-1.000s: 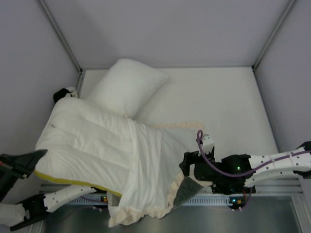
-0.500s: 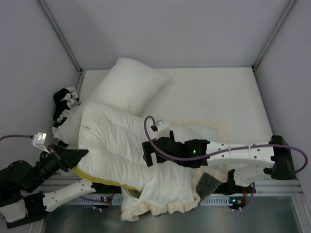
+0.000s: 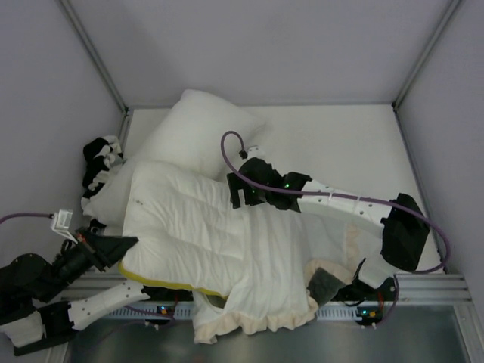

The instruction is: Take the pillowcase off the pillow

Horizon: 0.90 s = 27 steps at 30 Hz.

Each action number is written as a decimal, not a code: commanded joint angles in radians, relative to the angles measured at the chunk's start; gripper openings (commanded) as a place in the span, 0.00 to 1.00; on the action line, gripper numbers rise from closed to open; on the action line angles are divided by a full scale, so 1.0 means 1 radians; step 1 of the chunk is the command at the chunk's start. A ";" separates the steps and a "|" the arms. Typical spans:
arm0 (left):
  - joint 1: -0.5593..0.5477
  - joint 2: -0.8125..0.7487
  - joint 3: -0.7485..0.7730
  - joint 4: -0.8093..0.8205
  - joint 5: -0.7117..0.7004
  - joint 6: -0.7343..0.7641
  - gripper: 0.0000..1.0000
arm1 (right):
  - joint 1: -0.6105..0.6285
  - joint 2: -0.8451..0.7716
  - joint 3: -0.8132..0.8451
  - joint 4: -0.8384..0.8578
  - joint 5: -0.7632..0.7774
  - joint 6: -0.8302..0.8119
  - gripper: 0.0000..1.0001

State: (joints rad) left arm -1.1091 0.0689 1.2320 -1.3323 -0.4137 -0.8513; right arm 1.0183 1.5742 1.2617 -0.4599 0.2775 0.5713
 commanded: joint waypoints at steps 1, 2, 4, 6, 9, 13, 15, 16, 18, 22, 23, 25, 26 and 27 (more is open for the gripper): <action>-0.003 -0.006 -0.003 0.065 0.016 -0.008 0.00 | -0.003 0.047 0.054 0.021 -0.061 -0.028 0.88; -0.003 -0.007 0.001 0.064 0.013 -0.005 0.00 | -0.003 0.053 0.047 0.021 -0.064 -0.025 0.87; -0.003 -0.007 0.006 0.062 0.007 -0.003 0.00 | -0.003 0.064 0.032 0.021 -0.046 -0.011 0.82; -0.003 -0.011 0.014 0.062 0.007 0.000 0.00 | -0.001 0.061 0.001 0.021 -0.017 -0.004 0.74; -0.003 -0.012 0.018 0.062 0.007 0.000 0.00 | -0.023 0.053 -0.038 0.021 0.040 0.021 0.51; -0.003 -0.021 0.027 0.061 0.012 0.000 0.00 | -0.075 0.055 -0.080 0.023 0.061 0.032 0.13; -0.003 -0.029 0.038 0.061 0.012 -0.002 0.00 | -0.115 0.052 -0.097 0.020 0.065 0.032 0.00; -0.003 -0.034 0.046 0.061 0.009 -0.003 0.00 | -0.128 0.049 -0.123 0.021 0.080 0.032 0.00; -0.003 -0.047 0.060 0.058 0.004 -0.006 0.00 | -0.170 0.031 -0.156 0.021 0.106 0.036 0.00; -0.003 -0.046 0.142 0.018 -0.020 -0.011 0.00 | -0.254 -0.034 -0.287 0.021 0.178 0.052 0.00; -0.003 -0.046 0.159 0.009 -0.030 -0.009 0.00 | -0.274 -0.049 -0.312 0.021 0.192 0.053 0.00; -0.003 -0.046 0.198 -0.017 -0.042 -0.006 0.00 | -0.342 -0.101 -0.378 0.021 0.215 0.056 0.00; -0.003 -0.046 0.240 -0.028 -0.049 -0.005 0.00 | -0.365 -0.115 -0.399 0.023 0.216 0.056 0.00; -0.003 -0.046 0.263 -0.037 -0.060 -0.003 0.00 | -0.417 -0.150 -0.419 0.024 0.216 0.052 0.00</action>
State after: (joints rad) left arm -1.1141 0.0399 1.3861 -1.4380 -0.4091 -0.8543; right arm 0.7185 1.4860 0.9115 -0.3794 0.3454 0.6380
